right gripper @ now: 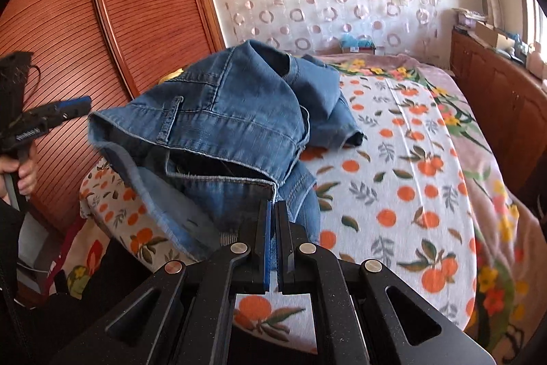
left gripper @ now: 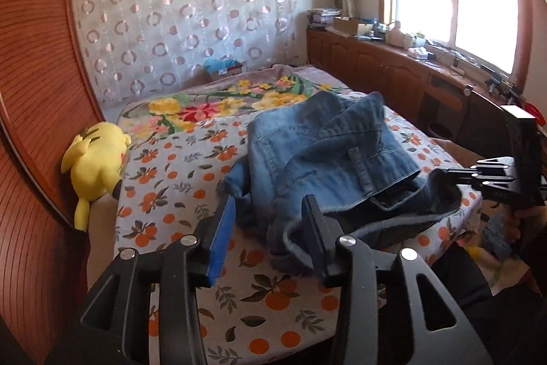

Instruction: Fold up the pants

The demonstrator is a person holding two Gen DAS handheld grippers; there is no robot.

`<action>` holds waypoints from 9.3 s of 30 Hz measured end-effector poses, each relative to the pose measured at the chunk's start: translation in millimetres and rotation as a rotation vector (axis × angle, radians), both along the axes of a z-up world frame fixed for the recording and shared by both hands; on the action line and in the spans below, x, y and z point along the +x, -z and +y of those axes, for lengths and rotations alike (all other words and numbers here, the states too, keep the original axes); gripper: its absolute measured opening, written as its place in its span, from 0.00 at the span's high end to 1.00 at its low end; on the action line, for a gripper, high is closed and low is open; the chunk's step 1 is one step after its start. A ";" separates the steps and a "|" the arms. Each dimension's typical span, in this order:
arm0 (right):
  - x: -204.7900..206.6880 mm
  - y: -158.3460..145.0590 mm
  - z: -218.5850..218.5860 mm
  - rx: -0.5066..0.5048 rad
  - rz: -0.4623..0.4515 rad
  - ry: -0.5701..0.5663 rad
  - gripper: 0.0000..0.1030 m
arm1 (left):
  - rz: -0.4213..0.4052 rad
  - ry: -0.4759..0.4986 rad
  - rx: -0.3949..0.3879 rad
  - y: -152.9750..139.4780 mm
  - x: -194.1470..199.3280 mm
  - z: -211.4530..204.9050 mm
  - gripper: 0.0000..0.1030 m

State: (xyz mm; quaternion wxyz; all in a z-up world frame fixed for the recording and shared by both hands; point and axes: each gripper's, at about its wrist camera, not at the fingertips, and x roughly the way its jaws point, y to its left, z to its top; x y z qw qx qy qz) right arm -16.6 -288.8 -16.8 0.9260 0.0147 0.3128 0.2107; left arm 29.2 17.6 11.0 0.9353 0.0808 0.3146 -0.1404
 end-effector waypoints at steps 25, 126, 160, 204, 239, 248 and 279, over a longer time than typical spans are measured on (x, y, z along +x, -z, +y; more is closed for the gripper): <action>-9.9 16.8 -19.0 0.095 0.035 0.053 0.98 | 0.107 0.322 0.111 8.9 73.2 -141.6 0.59; 86.8 -38.7 -9.2 -0.080 -0.009 0.010 0.61 | 0.226 0.116 -0.306 81.3 21.0 -59.6 0.26; 31.2 -13.0 -106.5 -0.170 -0.037 0.346 0.47 | -0.010 0.119 -0.205 -39.5 29.6 -76.5 0.92; -38.3 -76.9 -112.1 -0.163 -0.001 0.231 0.86 | 0.069 -0.053 -0.094 4.5 -87.9 21.1 0.53; 240.7 -25.4 6.4 -0.135 -0.014 0.036 0.57 | 0.194 -0.250 -0.234 101.1 160.9 131.7 0.56; 284.8 14.5 11.8 -0.133 0.083 0.059 0.57 | 0.175 -0.239 -0.157 90.9 198.3 123.8 0.96; 274.0 22.7 12.8 -0.129 0.097 0.062 0.57 | 0.232 -0.220 -0.089 96.1 156.5 98.2 0.72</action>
